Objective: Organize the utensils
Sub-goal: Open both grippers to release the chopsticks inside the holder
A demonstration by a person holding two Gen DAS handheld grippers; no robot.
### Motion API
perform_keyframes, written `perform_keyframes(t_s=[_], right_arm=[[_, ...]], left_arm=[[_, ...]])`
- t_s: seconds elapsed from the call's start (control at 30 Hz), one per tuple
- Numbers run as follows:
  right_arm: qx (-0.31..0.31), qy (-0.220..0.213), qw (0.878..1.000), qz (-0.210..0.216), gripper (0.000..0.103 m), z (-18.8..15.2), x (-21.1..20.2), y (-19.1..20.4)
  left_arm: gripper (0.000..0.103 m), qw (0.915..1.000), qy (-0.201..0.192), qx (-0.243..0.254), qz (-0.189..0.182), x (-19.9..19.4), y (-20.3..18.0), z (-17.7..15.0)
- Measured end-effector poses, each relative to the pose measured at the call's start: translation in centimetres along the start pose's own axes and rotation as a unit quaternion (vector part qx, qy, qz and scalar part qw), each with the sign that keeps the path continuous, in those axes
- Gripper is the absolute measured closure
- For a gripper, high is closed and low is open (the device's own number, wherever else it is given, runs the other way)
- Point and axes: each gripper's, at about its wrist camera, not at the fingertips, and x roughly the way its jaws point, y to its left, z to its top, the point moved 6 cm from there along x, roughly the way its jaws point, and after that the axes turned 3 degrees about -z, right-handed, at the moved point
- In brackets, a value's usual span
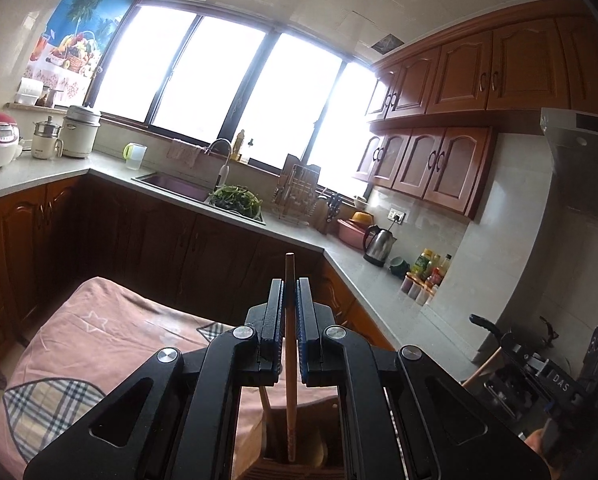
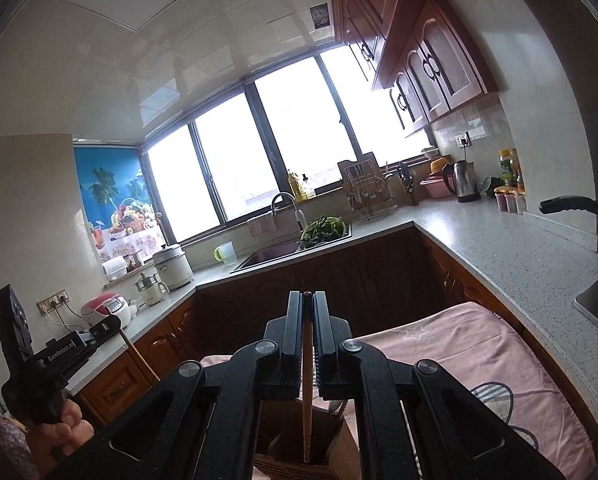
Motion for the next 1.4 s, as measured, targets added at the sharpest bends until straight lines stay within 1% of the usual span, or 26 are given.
perform_keyframes(t_s=[0.17, 0.3, 0.5, 0.77, 0.87, 1.2, 1.27, 1.33, 1.4], right_arm=[[-0.004, 0.007, 1.0, -0.007, 0.098, -1.8, 2.4, -0.6], [-0.01, 0.012, 1.0, -0.013, 0.098, -4.0, 3.6, -1.2], [0.003, 0.032, 0.999, -0.018, 0.098, -6.8, 5.0, -2.0], [0.011, 0.063, 0.998, -0.018, 0.098, -8.8, 6.3, -2.4], [0.013, 0.065, 0.998, -0.021, 0.098, -9.0, 6.4, -2.7], [0.025, 0.079, 0.996, -0.021, 0.097, -9.0, 6.7, -3.0], [0.027, 0.083, 0.996, -0.02, 0.093, -9.0, 6.7, -3.1], [0.032, 0.086, 0.996, -0.016, 0.092, -9.0, 6.8, -3.2], [0.034, 0.086, 0.996, -0.017, 0.09, -8.9, 6.7, -3.4]], left_arm=[[0.098, 0.9999, -0.004, -0.004, 0.011, 2.4, 0.8, -2.4], [0.098, 0.9998, -0.009, -0.01, 0.014, 3.1, 1.9, -4.8], [0.098, 0.9997, 0.013, -0.007, 0.019, 4.6, 2.6, -8.1], [0.098, 0.9983, 0.056, -0.003, 0.015, 6.3, 2.8, -10.9], [0.098, 0.9981, 0.061, 0.002, 0.013, 6.3, 2.5, -11.1], [0.098, 0.9971, 0.075, -0.007, 0.005, 6.4, 2.6, -10.8], [0.098, 0.9971, 0.076, -0.007, 0.006, 6.4, 2.6, -10.7], [0.098, 0.9971, 0.075, -0.006, 0.008, 6.1, 2.6, -10.5], [0.095, 0.9971, 0.076, -0.007, 0.009, 5.9, 2.6, -10.4]])
